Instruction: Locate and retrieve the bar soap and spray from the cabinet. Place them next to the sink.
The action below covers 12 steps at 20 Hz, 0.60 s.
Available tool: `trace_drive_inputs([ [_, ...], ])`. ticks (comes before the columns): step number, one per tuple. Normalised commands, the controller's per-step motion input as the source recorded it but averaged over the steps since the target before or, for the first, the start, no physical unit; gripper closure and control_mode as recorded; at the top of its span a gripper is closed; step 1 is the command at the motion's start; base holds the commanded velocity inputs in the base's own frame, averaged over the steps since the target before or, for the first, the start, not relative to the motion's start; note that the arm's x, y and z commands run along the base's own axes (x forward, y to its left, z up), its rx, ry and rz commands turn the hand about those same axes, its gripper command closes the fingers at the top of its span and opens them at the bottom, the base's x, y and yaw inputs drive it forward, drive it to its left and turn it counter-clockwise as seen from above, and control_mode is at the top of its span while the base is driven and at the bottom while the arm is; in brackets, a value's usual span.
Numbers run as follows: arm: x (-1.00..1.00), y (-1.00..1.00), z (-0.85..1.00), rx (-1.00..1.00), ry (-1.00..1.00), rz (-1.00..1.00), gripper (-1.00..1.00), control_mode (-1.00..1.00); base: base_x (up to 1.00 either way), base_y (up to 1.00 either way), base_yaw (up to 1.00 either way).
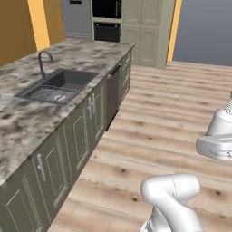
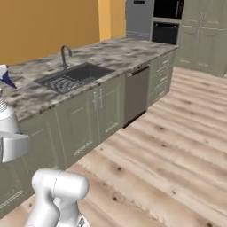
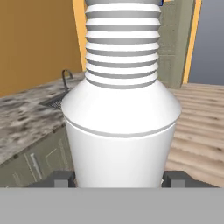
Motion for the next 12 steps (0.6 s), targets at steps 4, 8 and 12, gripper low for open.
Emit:
trace_drive_inputs([
  [4, 0.00, 0.00, 0.00, 0.00, 0.00, 0.00, 1.00, 1.00, 0.00, 0.15, 0.50],
  [8, 0.00, 0.00, 0.00, 0.00, 0.00, 0.00, 1.00, 1.00, 0.00, 0.14, 0.50],
  [12, 0.00, 0.00, 0.00, 0.00, 0.00, 0.00, 1.00, 1.00, 0.05, 0.22, 0.48],
])
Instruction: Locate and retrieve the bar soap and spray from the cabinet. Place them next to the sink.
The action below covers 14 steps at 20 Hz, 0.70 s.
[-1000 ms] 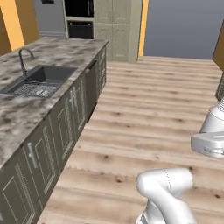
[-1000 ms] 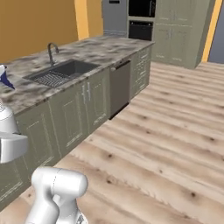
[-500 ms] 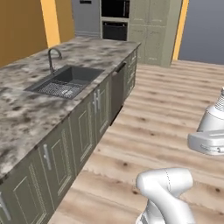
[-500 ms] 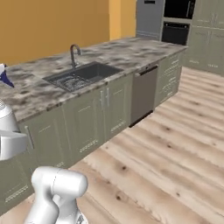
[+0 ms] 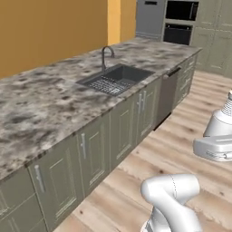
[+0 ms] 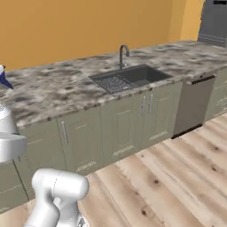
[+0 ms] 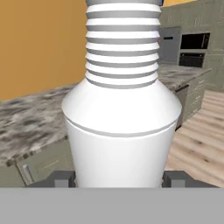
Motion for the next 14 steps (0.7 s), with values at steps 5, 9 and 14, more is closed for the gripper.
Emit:
trace_drive_inputs([
  [5, 0.00, 0.00, 0.00, 0.00, 0.00, 0.00, 1.00, 1.00, 0.04, 0.14, 0.49],
  [9, 0.00, 0.00, 0.00, 0.00, 0.00, 0.00, 1.00, 1.00, 0.68, -0.01, 0.37],
  [14, 0.00, 0.00, 0.00, 0.00, 0.00, 0.00, 1.00, 1.00, 0.66, -0.12, 0.33],
])
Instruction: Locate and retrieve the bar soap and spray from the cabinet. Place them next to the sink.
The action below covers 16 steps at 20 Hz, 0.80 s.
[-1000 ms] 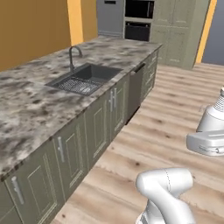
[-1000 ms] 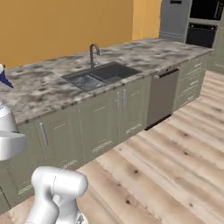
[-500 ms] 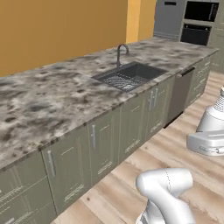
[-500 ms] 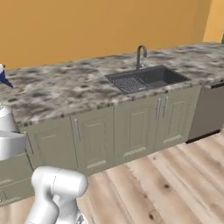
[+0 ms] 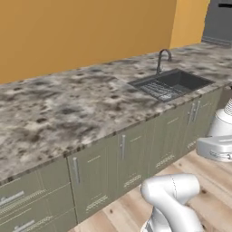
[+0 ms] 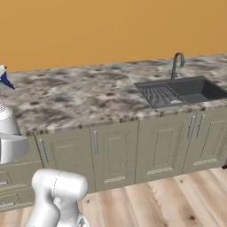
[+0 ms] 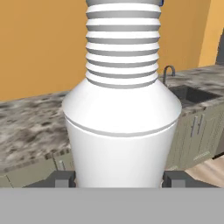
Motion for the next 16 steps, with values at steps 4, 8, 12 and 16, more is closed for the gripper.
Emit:
trace_drive_inputs([
  [4, 0.00, 0.00, 0.00, 0.00, 0.00, 0.00, 1.00, 1.00, 0.69, -0.33, 0.25],
  [8, 0.00, 0.00, 0.00, 0.00, 0.00, 0.00, 1.00, 1.00, 0.65, -0.57, 0.17],
  [12, 0.00, 0.00, 0.00, 0.00, 0.00, 0.00, 1.00, 1.00, 0.57, -0.41, 0.31],
  [16, 0.00, 0.00, 0.00, 0.00, 0.00, 0.00, 1.00, 1.00, 0.72, -0.41, 0.25],
])
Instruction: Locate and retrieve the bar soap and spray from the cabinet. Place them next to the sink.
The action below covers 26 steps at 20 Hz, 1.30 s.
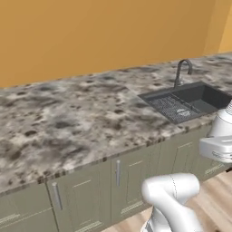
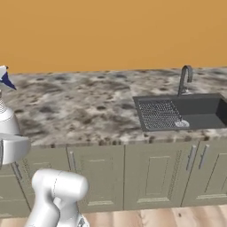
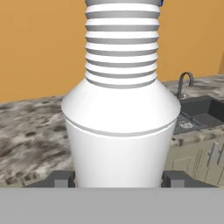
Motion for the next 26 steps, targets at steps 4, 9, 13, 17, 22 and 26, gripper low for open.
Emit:
trace_drive_inputs([
  [4, 0.00, 0.00, 0.00, 0.00, 0.00, 0.00, 1.00, 1.00, 0.66, -0.54, 0.13],
  [9, 0.00, 0.00, 0.00, 0.00, 0.00, 0.00, 1.00, 1.00, 0.67, -0.88, -0.01],
  [13, 0.00, 0.00, 0.00, 0.00, 0.00, 0.00, 1.00, 1.00, 0.87, -0.79, 0.04],
  [17, 0.00, 0.00, 0.00, 0.00, 0.00, 0.00, 1.00, 1.00, 0.39, 0.08, 0.01],
  [22, 0.00, 0.00, 0.00, 0.00, 0.00, 0.00, 1.00, 1.00, 0.17, 0.53, 0.00],
  [26, 0.00, 0.00, 0.00, 0.00, 0.00, 0.00, 1.00, 1.00, 0.50, 0.26, 0.10],
])
